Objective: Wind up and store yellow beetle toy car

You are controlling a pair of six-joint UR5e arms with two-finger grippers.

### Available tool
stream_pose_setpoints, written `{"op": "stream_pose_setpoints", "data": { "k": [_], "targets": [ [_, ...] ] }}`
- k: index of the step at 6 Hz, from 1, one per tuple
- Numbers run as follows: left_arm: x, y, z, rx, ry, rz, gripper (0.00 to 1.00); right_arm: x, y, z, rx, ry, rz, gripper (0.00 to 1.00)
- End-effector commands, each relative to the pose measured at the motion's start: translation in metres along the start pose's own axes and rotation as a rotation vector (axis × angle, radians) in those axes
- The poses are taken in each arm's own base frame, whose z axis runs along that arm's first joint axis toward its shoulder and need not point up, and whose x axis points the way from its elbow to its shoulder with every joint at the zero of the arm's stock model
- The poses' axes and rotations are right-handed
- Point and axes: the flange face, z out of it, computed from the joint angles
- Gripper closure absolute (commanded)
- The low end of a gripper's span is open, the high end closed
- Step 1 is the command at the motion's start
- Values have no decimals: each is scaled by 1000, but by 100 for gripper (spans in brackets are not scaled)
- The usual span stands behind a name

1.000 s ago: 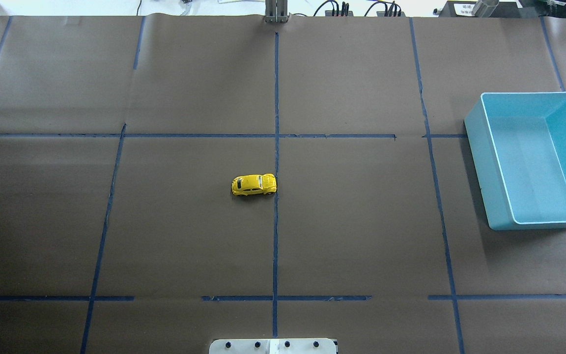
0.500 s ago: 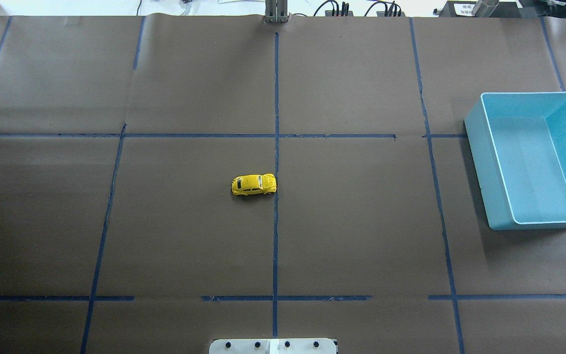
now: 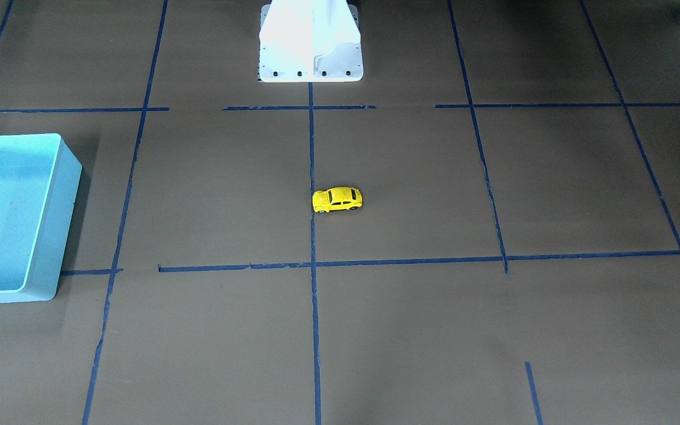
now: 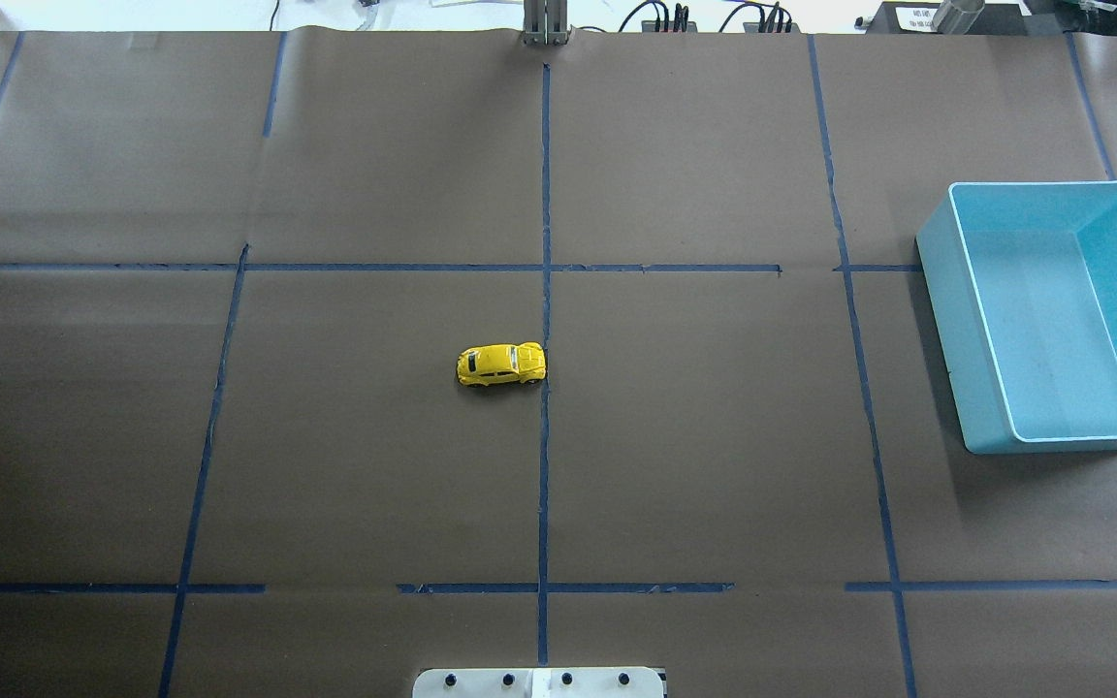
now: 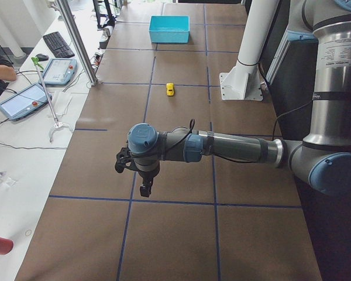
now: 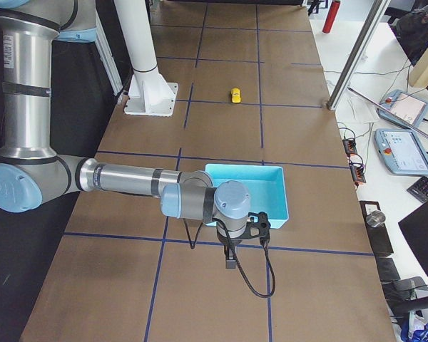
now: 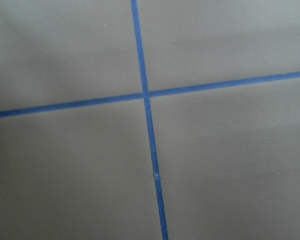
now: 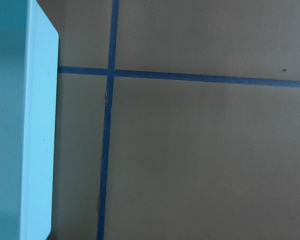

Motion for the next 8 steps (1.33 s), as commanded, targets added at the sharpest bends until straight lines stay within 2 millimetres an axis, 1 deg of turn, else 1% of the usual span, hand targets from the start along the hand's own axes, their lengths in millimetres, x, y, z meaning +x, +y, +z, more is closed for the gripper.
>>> {"op": "stream_pose_setpoints", "data": {
  "k": [1, 2, 3, 4, 5, 6, 7, 8],
  "targets": [
    [46, -36, -1, 11, -36, 121, 0, 0, 0, 0, 0, 0, 0, 0],
    [80, -50, 16, 2, -23, 209, 0, 0, 0, 0, 0, 0, 0, 0],
    [139, -72, 45, -32, 6, 327, 0, 0, 0, 0, 0, 0, 0, 0],
    [181, -85, 22, 10, 24, 392, 0, 0, 0, 0, 0, 0, 0, 0],
    [262, -111, 38, 5, 54, 530, 0, 0, 0, 0, 0, 0, 0, 0],
    [302, -121, 38, 35, 32, 611, 0, 0, 0, 0, 0, 0, 0, 0],
    [356, -108, 86, -20, 73, 717, 0, 0, 0, 0, 0, 0, 0, 0],
    [417, -139, 64, 43, 99, 793, 0, 0, 0, 0, 0, 0, 0, 0]
  ]
}}
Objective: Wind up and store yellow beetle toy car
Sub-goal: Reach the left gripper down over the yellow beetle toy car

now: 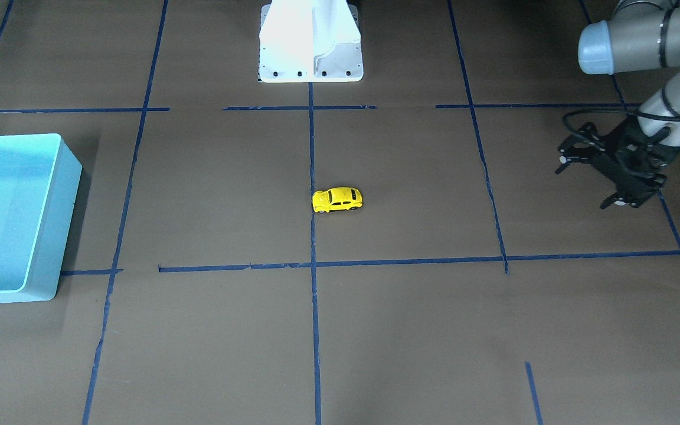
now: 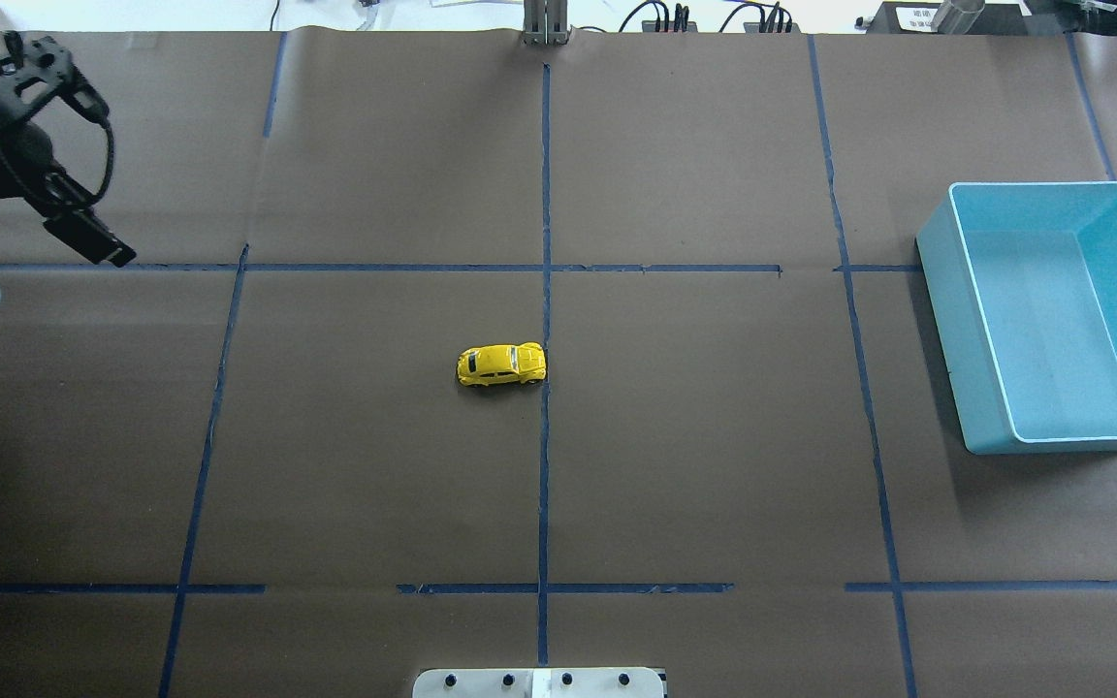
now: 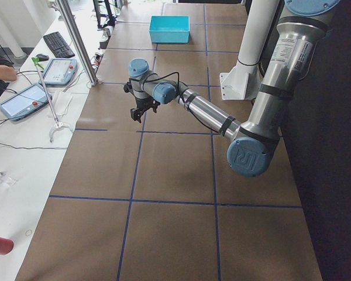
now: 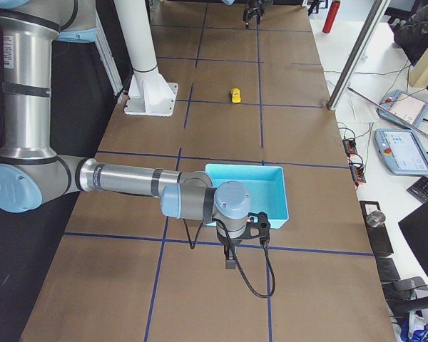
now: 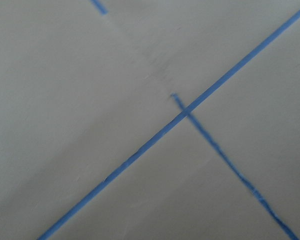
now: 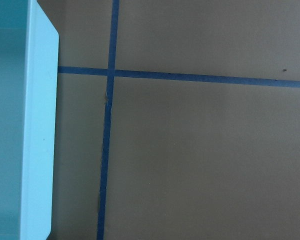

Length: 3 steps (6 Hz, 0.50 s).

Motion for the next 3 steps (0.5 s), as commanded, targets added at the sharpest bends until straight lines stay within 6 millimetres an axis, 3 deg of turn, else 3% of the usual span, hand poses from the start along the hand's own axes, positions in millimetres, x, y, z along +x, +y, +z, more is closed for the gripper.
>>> {"op": "stream_pose_setpoints", "data": {
  "k": [1, 3],
  "targets": [
    [44, -91, -9, 56, 19, 109, 0, 0, 0, 0, 0, 0, 0, 0],
    [166, -145, 16, 99, 139, 306, 0, 0, 0, 0, 0, 0, 0, 0]
  ]
}}
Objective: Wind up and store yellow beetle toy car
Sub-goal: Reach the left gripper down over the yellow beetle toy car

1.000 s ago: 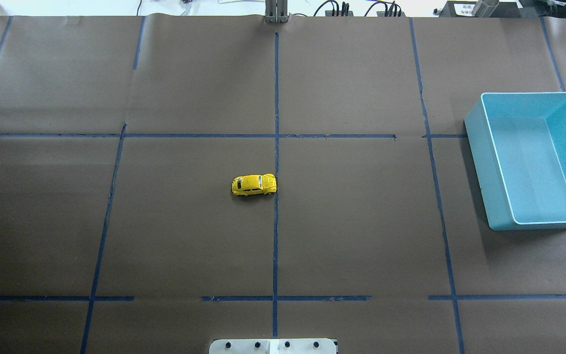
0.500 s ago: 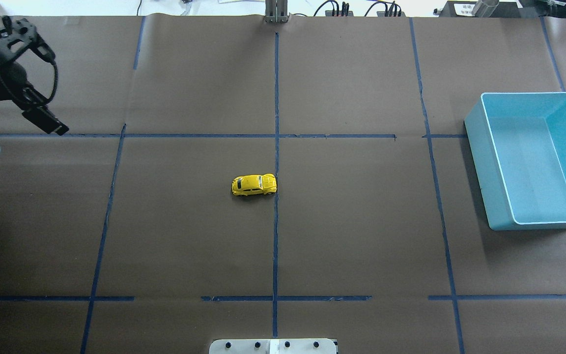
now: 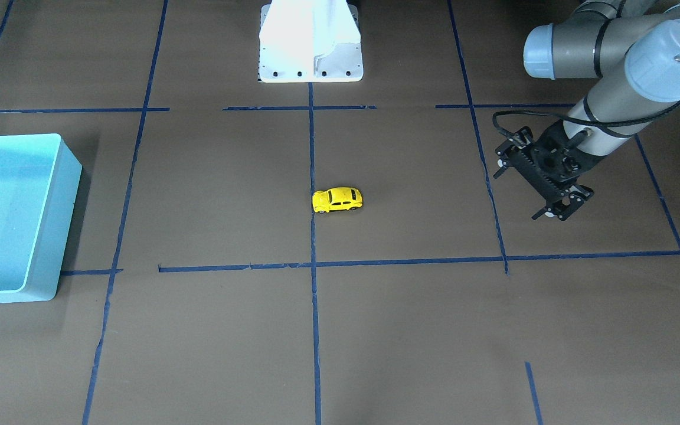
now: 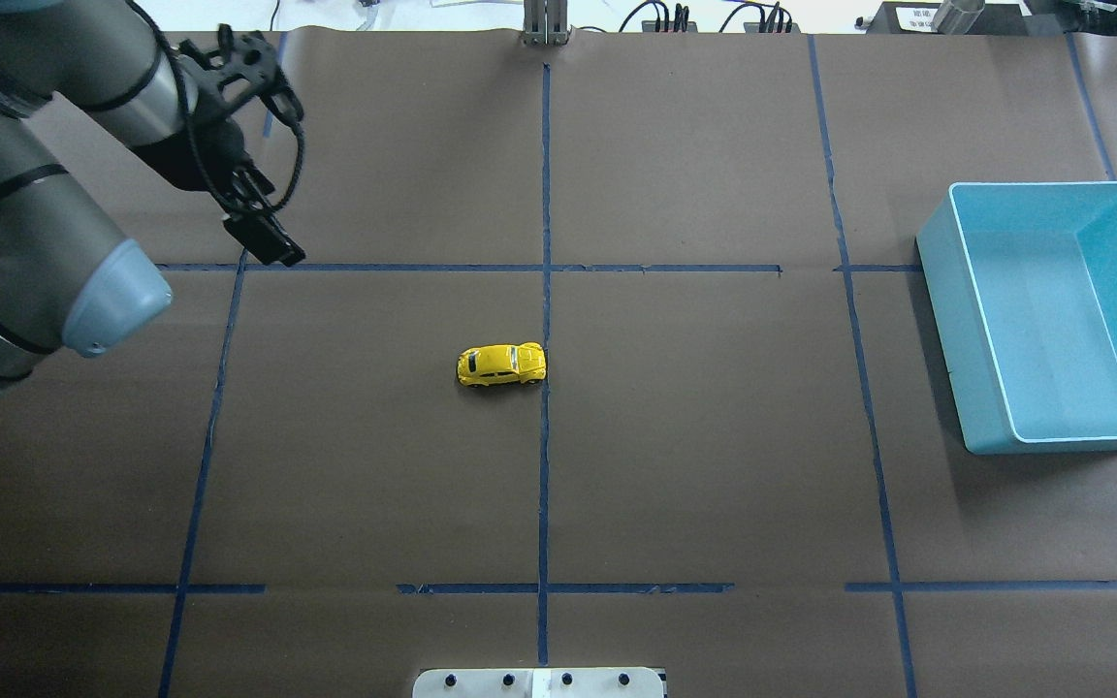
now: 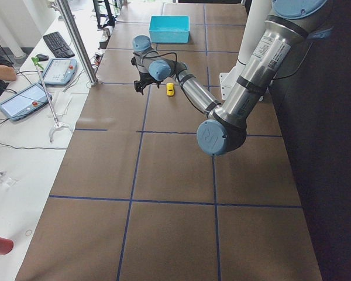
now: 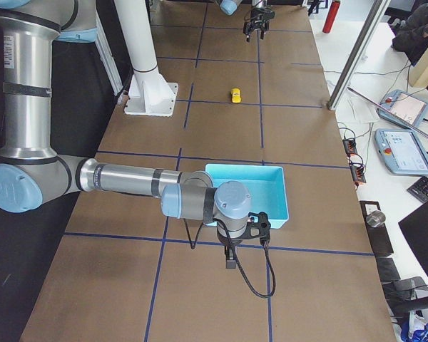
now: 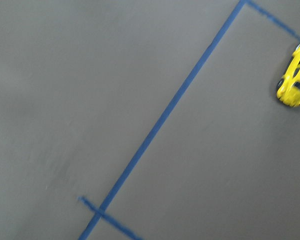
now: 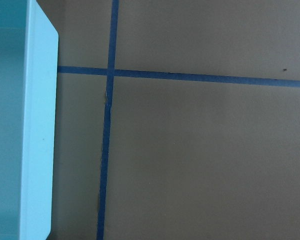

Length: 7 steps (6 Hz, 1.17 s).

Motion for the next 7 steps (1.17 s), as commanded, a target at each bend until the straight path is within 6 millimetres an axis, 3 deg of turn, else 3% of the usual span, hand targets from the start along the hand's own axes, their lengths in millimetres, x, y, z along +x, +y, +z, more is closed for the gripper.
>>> {"op": "stream_pose_setpoints", "data": {
  "k": [1, 2, 3, 4, 5, 6, 7],
  "targets": [
    [85, -62, 18, 60, 89, 154, 0, 0, 0, 0, 0, 0, 0, 0],
    [108, -84, 27, 72, 117, 193, 0, 0, 0, 0, 0, 0, 0, 0],
    [120, -104, 76, 41, 102, 251, 0, 0, 0, 0, 0, 0, 0, 0],
    [114, -105, 113, 36, 79, 275, 0, 0, 0, 0, 0, 0, 0, 0],
    [122, -130, 137, 5, 95, 273, 0, 0, 0, 0, 0, 0, 0, 0],
    [126, -139, 161, -28, 91, 300, 0, 0, 0, 0, 0, 0, 0, 0],
    [123, -145, 166, -47, 71, 341, 0, 0, 0, 0, 0, 0, 0, 0]
  ]
}}
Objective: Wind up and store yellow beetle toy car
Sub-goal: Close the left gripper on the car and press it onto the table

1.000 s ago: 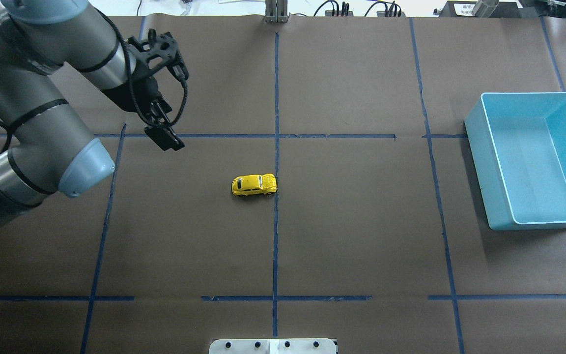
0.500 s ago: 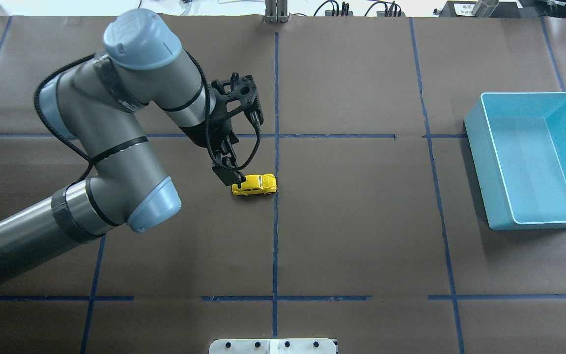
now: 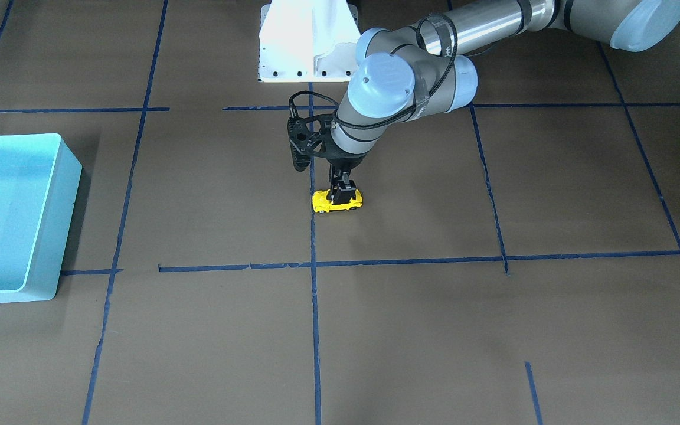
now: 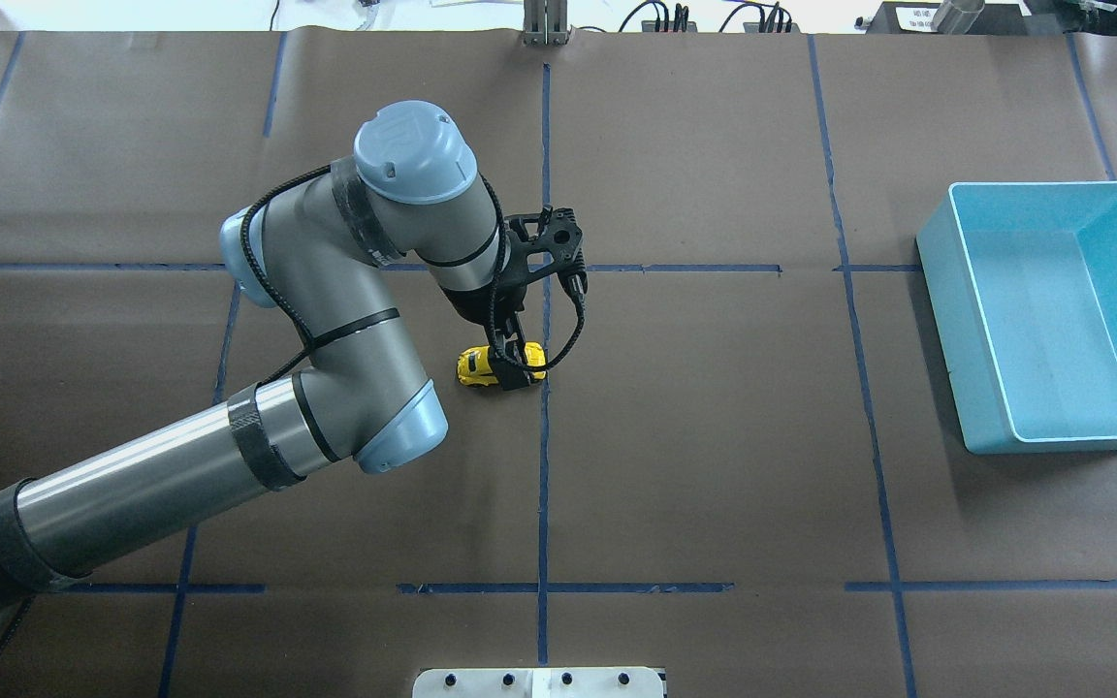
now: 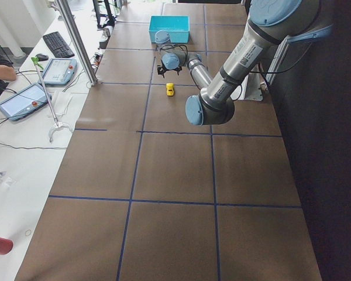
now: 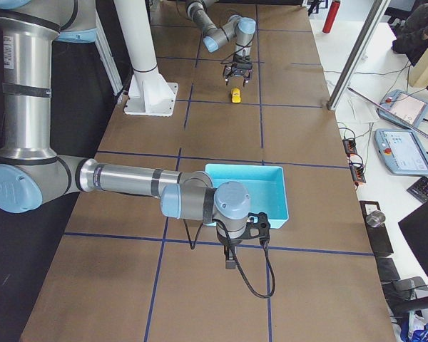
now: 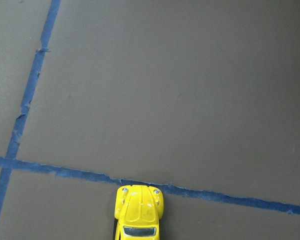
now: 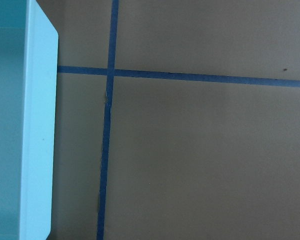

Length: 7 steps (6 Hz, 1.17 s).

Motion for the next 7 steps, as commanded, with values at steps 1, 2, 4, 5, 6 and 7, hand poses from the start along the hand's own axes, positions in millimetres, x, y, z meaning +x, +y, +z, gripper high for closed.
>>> {"op": "stream_pose_setpoints", "data": {
  "k": [1, 2, 4, 5, 6, 7],
  "targets": [
    [-14, -13, 21, -58, -34, 19, 0, 0, 0, 0, 0, 0, 0, 0],
    [-16, -18, 23, -80, -44, 12, 0, 0, 0, 0, 0, 0, 0, 0],
    [-4, -32, 43, -184, -67, 37, 0, -1, 0, -1, 1, 0, -1, 0],
    [-5, -40, 44, -236, -55, 23, 0, -1, 0, -1, 1, 0, -1, 0],
    [-8, -43, 51, -257, -76, 26, 0, -1, 0, -1, 1, 0, -1, 0],
    [-13, -39, 57, -278, -97, 22, 2, 1, 1, 0, 0, 0, 2, 0]
  ]
}}
